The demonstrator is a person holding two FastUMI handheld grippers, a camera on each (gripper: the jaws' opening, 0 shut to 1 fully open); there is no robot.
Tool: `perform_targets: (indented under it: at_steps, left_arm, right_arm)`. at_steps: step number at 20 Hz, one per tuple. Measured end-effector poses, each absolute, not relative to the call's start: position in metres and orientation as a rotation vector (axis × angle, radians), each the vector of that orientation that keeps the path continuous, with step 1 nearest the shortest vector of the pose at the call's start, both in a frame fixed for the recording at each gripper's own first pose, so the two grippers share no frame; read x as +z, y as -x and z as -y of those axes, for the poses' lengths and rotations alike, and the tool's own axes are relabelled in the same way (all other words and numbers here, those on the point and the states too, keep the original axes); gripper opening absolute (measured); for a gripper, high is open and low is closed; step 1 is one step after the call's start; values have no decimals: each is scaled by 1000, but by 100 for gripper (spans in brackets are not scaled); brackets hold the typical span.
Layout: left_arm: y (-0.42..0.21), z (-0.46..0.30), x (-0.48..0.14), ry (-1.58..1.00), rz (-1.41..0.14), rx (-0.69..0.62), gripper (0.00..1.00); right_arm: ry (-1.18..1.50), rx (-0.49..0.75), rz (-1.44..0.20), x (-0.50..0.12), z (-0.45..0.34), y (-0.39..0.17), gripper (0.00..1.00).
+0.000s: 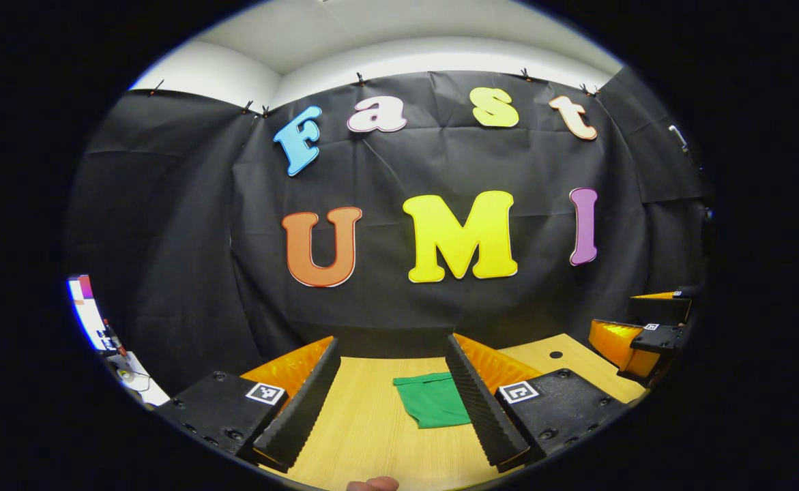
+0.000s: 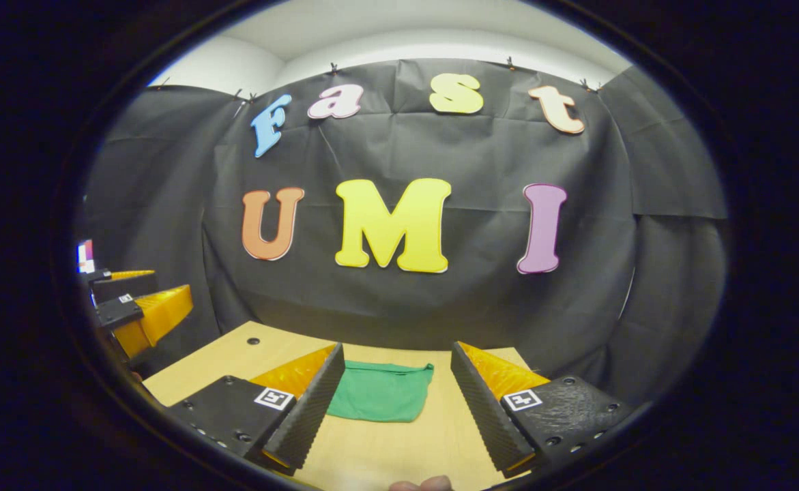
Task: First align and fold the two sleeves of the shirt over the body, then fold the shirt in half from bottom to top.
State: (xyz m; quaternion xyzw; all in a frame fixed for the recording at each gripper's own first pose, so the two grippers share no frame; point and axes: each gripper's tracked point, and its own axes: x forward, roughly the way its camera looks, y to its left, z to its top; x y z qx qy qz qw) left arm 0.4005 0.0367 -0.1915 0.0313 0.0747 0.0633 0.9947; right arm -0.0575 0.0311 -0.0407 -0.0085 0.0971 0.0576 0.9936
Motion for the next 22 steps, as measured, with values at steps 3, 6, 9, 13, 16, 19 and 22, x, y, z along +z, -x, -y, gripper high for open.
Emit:
perform_targets:
  at_steps: [3,6,9,13,16,19,22]
  left_arm:
    - [-396,-34,-192,-54,-154,124,100]
    - [-395,-32,-194,-47,-164,130,98]
    - [-396,-31,-195,-48,-162,129,98]
    - [-401,-31,-194,-62,-158,129,98]
    - [-403,-29,-195,-57,-162,129,98]
    - [-406,-24,-194,-40,-157,123,98]
    - [-410,-20,-195,-33,-155,110,98]
  right_arm:
    - [27,125,-196,-41,-34,59,97]
    - [28,116,-189,-38,-31,58,95]
    - [36,106,-188,-38,-28,54,94]
    - [30,104,-173,-33,-26,44,96]
    - [30,91,-165,-30,-23,37,94]
    - [24,85,-161,-29,-22,32,95]
    - [20,87,-149,-24,-22,29,95]
